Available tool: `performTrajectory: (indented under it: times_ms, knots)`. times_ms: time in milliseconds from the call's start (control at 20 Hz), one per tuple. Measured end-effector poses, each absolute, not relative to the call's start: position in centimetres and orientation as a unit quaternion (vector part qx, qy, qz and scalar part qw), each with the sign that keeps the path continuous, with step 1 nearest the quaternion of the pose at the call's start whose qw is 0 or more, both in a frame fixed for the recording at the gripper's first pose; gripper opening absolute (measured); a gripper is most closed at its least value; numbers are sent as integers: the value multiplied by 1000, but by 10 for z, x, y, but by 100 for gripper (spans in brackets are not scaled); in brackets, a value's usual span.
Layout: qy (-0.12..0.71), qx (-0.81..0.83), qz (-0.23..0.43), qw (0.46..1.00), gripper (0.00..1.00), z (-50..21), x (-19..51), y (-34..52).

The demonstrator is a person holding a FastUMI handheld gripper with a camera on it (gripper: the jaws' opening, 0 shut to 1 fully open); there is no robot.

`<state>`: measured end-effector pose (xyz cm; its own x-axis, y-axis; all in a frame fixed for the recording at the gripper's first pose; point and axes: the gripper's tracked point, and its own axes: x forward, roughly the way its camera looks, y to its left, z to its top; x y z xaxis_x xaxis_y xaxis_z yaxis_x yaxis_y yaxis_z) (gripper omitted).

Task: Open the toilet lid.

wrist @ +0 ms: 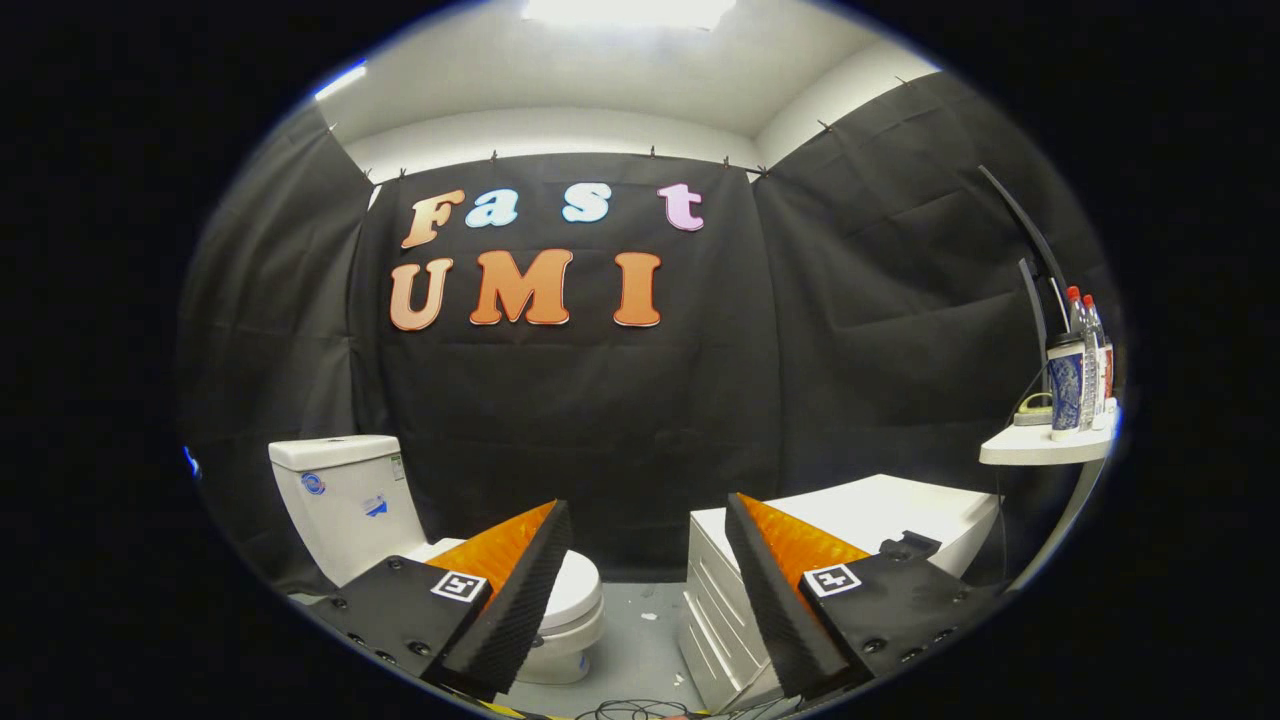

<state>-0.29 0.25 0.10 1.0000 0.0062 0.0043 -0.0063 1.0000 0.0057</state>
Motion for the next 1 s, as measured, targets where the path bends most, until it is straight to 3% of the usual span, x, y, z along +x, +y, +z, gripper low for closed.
performTrajectory:
  times_ms: [1000]
  knots:
    - [1, 6, 0, 1000, 99, 0, -3, -1]
